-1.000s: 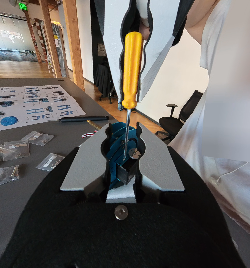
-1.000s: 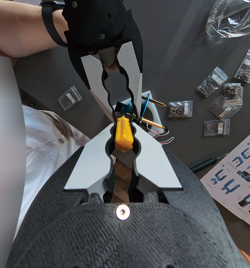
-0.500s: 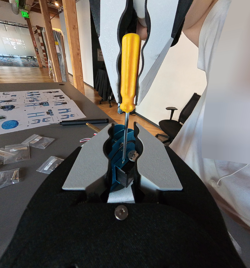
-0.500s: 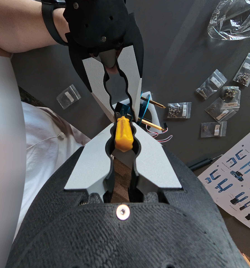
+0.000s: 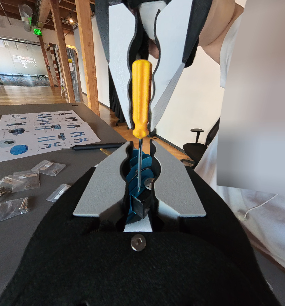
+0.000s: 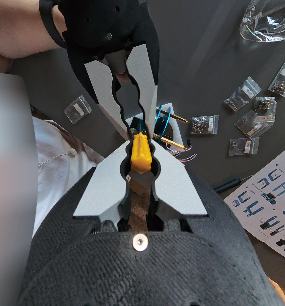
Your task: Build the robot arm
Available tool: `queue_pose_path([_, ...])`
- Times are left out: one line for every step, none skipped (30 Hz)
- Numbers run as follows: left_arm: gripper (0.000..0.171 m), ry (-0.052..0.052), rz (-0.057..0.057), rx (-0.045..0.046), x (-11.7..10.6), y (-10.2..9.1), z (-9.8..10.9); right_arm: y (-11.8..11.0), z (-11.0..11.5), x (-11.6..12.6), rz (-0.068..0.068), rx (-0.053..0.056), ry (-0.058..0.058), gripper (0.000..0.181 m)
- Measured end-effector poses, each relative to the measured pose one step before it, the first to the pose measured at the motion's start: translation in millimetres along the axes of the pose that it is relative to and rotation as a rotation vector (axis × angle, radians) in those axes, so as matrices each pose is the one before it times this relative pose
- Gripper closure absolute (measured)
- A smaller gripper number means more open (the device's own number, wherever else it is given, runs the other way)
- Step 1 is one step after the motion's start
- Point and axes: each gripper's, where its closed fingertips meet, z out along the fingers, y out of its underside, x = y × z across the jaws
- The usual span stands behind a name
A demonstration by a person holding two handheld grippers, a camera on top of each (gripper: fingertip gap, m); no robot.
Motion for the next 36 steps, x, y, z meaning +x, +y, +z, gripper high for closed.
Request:
queue_pose_path([0.158,-0.0075,0.0063,-0.00365,-0.4,0.12,0.45,-0.23,0.13,0.02,0.0035,-0.004,0.002,0.163])
queue_pose_path([0.159,-0.0118,0.0061,-0.00161,-0.88,-0.26,0.49,-0.34,0.04,-0.17,0.0017,-0.0021,0.0031,0.163])
queue_pose_path([0.161,0.0017,0.0072,0.00382,1.27,-1.01,0.49,-0.24,-0.05,-0.28,0.0013,-0.0015,0.0039,0.163])
queue_pose_path([0.166,0.0011,0.0045,-0.00065,1.04,-0.51,0.56,-0.21,0.06,-0.26,0.0018,-0.0009,0.004,0.163])
queue_pose_path([0.166,-0.0049,0.0028,-0.00184,0.01,-0.07,0.44,0.01,0.03,0.05,0.0021,-0.0029,0.005,0.163])
queue_pose_path([0.166,-0.0034,0.0037,0.00149,0.04,0.04,0.15,0.07,-0.14,0.04,0.0011,-0.0037,0.0022,0.163])
queue_pose_path([0.166,0.0001,0.0041,0.00287,0.14,-0.09,-0.28,-0.33,0.03,-0.33,0.0005,0.0012,-0.0009,0.163])
queue_pose_path([0.166,0.0029,-0.0002,0.0003,0.12,0.13,-0.2,-0.08,0.04,-0.27,-0.0001,0.0002,-0.001,0.163])
queue_pose_path([0.166,0.0021,-0.0032,0.00076,-0.08,-0.05,-0.09,-0.24,0.05,0.04,-0.0004,-0.0001,-0.0007,0.163])
queue_pose_path([0.166,0.0019,-0.0005,0.00102,-0.1,0.03,-0.06,-0.17,0.14,0.04,-0.0016,0.0002,-0.0016,0.163])
queue_pose_path([0.166,0.0013,0.0027,0.0015,0.09,-0.01,-0.09,0.04,0.03,-0.15,-0.0019,-0.0013,-0.0031,0.163])
queue_pose_path([0.166,0.0007,0.0034,-0.00007,0.18,-0.08,-0.18,-0.37,0.04,-0.11,-0.0013,0.0016,-0.0018,0.163])
queue_pose_path([0.165,-0.0005,0.0003,0.00178,0.15,-0.35,-0.36,-0.3,0.04,-0.15,-0.0033,0.0012,0.0008,0.163])
queue_pose_path([0.158,-0.0022,-0.0094,0.00803,-0.38,-1.5,-0.29,0.23,0.0,-0.19,-0.0056,-0.0027,0.0018,0.163])
queue_pose_path([0.153,0.0,-0.012,0.01353,-0.36,-2.33,-0.34,0.23,0.03,-0.03,-0.0039,-0.0041,0.002,0.163])
queue_pose_path([0.151,-0.0018,-0.0068,0.01055,-0.58,-1.91,-0.41,-0.32,0.08,-0.17,-0.0016,-0.0004,0.0006,0.163])
queue_pose_path([0.151,-0.0044,0.0026,-0.00189,-0.69,0.17,-0.12,-0.35,0.05,0.01,0.0001,-0.001,0.0007,0.163])
queue_pose_path([0.153,-0.0114,0.0066,0.0009,-1.14,-0.25,0.12,-0.19,-0.02,0.02,-0.0009,-0.0017,-0.0006,0.163])
queue_pose_path([0.154,-0.0043,0.0077,0.00194,0.06,-0.18,0.19,-0.22,0.04,0.35,-0.0001,-0.0002,0.0017,0.163])
queue_pose_path([0.154,-0.0031,0.0045,0.00124,0.14,-0.1,0.23,0.33,0.06,0.13,0.0006,-0.0013,-0.0007,0.163])
queue_pose_path([0.154,-0.0037,0.0045,0.00154,-0.13,-0.18,0.04,-0.02,0.06,-0.03,0.0022,0.0019,-0.0022,0.163])
queue_pose_path([0.155,-0.0013,0.0057,0.00028,0.12,0.1,-0.06,0.06,0.0,0.03,0.0026,0.0014,-0.0031,0.163])
queue_pose_path([0.156,0.0012,0.003,0.00003,0.36,0.02,0.02,-0.35,0.05,0.29,0.0026,0.003,-0.0023,0.163])
queue_pose_path([0.157,0.0003,0.0004,-0.00088,-0.09,0.13,0.13,0.07,0.06,0.21,0.0022,0.0006,-0.0025,0.163])
queue_pose_path([0.157,0.0022,-0.0004,0.00086,-0.16,0.05,-0.07,-0.31,0.06,0.11,-0.0017,0.0032,-0.0029,0.163])
queue_pose_path([0.157,0.0053,-0.0048,0.00183,0.08,-0.03,-0.24,-0.51,0.1,-0.16,-0.0022,0.0056,-0.0039,0.163])
queue_pose_path([0.157,0.0085,-0.0072,0.00072,0.6,0.01,-0.32,-0.42,0.16,-0.75,-0.0013,0.0047,-0.0068,0.163])
queue_pose_path([0.157,0.0044,-0.003,0.00199,0.24,-0.15,-0.31,-0.85,0.06,-0.56,-0.0042,0.0076,-0.006,0.163])
queue_pose_path([0.157,0.0,0.0023,0.00255,-0.06,-0.08,-0.24,-0.67,0.11,-0.13,-0.0101,0.0066,-0.0037,0.163])
queue_pose_path([0.157,-0.0012,0.0019,0.00078,-0.09,-0.01,-0.14,-0.27,0.11,0.0,-0.0092,0.0042,-0.004,0.163])
queue_pose_path([0.157,0.0012,0.0002,-0.00091,0.25,0.03,-0.05,-0.11,0.23,-0.51,-0.001,0.0051,-0.0089,0.163])
queue_pose_path([0.157,0.0029,0.0002,-0.00042,0.5,0.06,-0.12,-0.22,0.36,-1.04,-0.0006,0.0062,-0.0141,0.163])
queue_pose_path([0.157,-0.0012,0.0001,0.00066,-0.17,-0.01,-0.16,-0.06,0.25,-0.35,-0.0019,0.0077,-0.01,0.162])
queue_pose_path([0.157,-0.0028,0.0,0.0011,-0.49,-0.07,-0.04,-0.33,0.16,0.31,-0.0021,0.0102,-0.0063,0.162])
queue_pose_path([0.157,0.0016,-0.001,0.00026,0.18,0.06,0.1,-0.2,0.2,-0.44,-0.0049,0.0094,-0.0115,0.161])
queue_pose_path([0.157,0.0007,-0.0012,-0.00037,-0.02,0.05,0.06,0.36,0.24,-0.31,-0.0025,0.0066,-0.0099,0.161])
